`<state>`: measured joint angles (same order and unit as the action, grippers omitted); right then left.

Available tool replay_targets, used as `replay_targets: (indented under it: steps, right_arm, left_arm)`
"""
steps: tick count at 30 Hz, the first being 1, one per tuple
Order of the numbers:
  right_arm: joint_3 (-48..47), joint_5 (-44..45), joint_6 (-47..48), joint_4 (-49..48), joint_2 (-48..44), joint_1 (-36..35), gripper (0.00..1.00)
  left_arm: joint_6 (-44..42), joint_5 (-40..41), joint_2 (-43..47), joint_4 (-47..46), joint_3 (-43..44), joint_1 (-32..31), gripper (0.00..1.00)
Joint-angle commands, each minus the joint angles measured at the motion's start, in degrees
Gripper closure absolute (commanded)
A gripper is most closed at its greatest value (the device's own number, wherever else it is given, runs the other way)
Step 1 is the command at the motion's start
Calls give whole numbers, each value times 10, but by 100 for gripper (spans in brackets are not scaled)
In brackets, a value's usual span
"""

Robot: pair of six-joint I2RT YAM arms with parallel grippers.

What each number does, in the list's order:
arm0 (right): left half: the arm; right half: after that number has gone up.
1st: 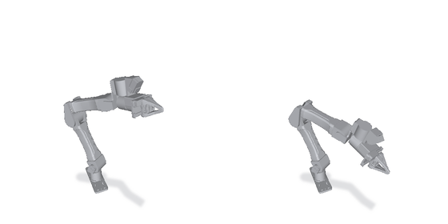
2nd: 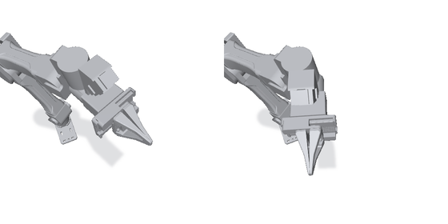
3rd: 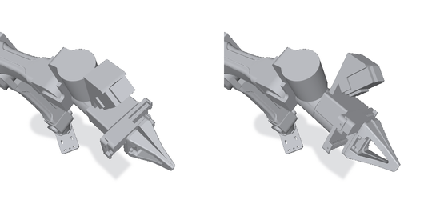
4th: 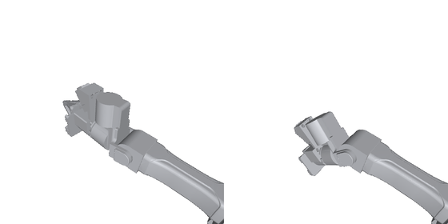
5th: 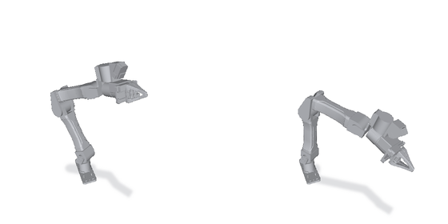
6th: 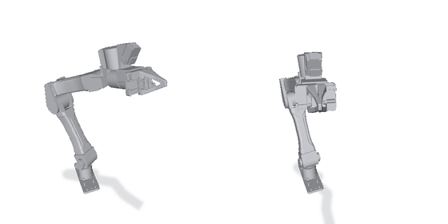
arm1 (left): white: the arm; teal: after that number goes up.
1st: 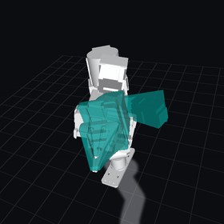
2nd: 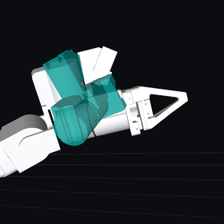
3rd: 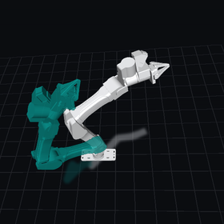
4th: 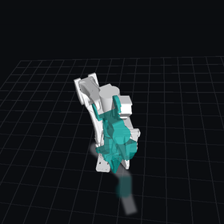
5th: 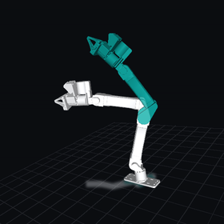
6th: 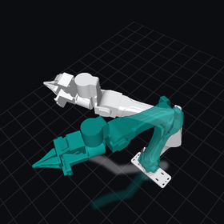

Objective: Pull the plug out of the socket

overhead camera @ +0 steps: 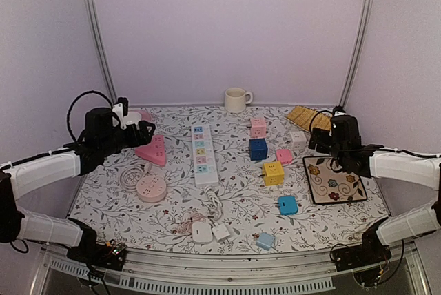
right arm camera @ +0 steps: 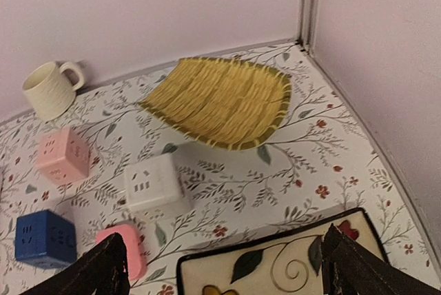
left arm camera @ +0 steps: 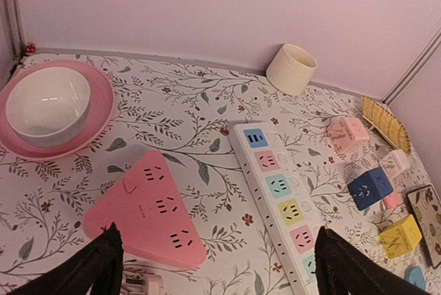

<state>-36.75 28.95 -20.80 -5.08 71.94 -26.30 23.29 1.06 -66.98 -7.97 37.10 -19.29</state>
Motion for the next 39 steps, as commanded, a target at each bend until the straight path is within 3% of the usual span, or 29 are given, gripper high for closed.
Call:
replay_targets:
  steps: [1, 8, 15, 22, 27, 30, 34, 37, 39]
  right_arm:
    - [25, 36, 35, -100, -8, 93, 1]
    - [145, 13, 117, -366, 17, 186, 2]
    - [185, -73, 169, -514, 81, 213, 1]
    - [216, -140, 231, -650, 132, 217, 1]
    - [217, -207, 216, -639, 133, 249, 1]
    - [231, -252, 212, -689, 155, 264, 1]
    - [231, -258, 213, -685, 157, 265, 1]
    - [231, -250, 211, -687, 158, 265, 1]
    - [232, -250, 211, -688, 157, 265, 1]
  left_arm:
    - [-76, 0, 16, -70, -42, 41, 3]
    - [-145, 84, 20, -169, -112, 73, 3]
    - [-179, 145, 10, -244, -144, 102, 3]
    - [-207, 182, -11, -395, -204, 135, 3]
    - [-231, 177, -55, -518, -238, 161, 3]
    - [-217, 173, -98, -598, -261, 177, 3]
    - [-201, 147, -168, -730, -285, 191, 3]
    - [-217, 104, -223, -779, -285, 195, 3]
    - [-210, 89, -203, -707, -266, 195, 3]
